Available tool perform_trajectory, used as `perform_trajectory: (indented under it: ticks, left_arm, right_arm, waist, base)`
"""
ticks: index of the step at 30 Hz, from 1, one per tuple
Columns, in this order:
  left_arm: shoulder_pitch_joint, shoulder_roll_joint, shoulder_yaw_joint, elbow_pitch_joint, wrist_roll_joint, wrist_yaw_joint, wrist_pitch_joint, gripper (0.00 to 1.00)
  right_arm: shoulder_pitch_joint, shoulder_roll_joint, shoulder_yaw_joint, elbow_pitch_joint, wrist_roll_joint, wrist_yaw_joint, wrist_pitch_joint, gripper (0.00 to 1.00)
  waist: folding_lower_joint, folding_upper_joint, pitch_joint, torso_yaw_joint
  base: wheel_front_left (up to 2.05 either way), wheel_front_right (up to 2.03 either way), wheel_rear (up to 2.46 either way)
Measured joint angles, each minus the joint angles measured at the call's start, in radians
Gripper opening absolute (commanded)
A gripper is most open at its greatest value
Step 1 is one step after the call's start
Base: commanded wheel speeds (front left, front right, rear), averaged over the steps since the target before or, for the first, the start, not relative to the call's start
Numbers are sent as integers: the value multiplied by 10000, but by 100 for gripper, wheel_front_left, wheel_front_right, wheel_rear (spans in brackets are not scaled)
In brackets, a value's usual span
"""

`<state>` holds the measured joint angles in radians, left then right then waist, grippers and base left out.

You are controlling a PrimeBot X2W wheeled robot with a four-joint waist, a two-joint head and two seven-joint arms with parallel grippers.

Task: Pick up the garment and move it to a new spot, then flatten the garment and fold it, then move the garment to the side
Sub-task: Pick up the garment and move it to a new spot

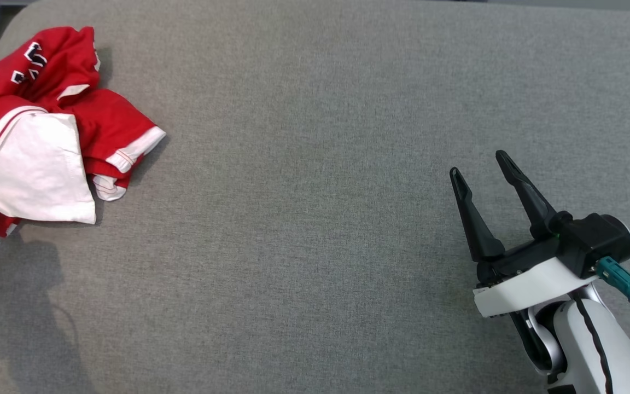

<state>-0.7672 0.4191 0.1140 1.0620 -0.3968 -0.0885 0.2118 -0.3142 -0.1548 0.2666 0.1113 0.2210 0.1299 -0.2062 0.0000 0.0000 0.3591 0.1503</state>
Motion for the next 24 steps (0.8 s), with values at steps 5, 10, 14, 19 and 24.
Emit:
perform_trajectory:
  ticks: [5,10,14,19,24]
  left_arm:
    - [20,238,-230,-299,104,-174,-477,0]
    - [51,360,-391,-1252,92,-253,-445,0]
    - [150,81,-669,-3030,42,-293,165,0]
    - [587,-284,-867,-5467,-232,-201,1152,0]
    - [1153,-677,-1174,-7852,-474,12,2349,0]
  right_arm:
    - [182,123,-81,163,117,0,-151,100]
    - [534,194,-249,359,278,0,-299,100]
    - [847,307,-253,520,435,0,-407,100]
    - [1039,435,-245,627,566,0,-451,100]
    - [1222,518,-288,688,662,0,-504,100]
  waist:
    - [0,0,-529,-24]
    - [0,0,-1222,-48]
    - [0,0,-1924,-107]
    - [0,0,-2518,-375]
    - [0,0,-2934,-974]
  base:
    - [0,0,0]
    - [0,0,0]
    - [0,0,0]
    - [0,0,0]
    - [0,0,0]
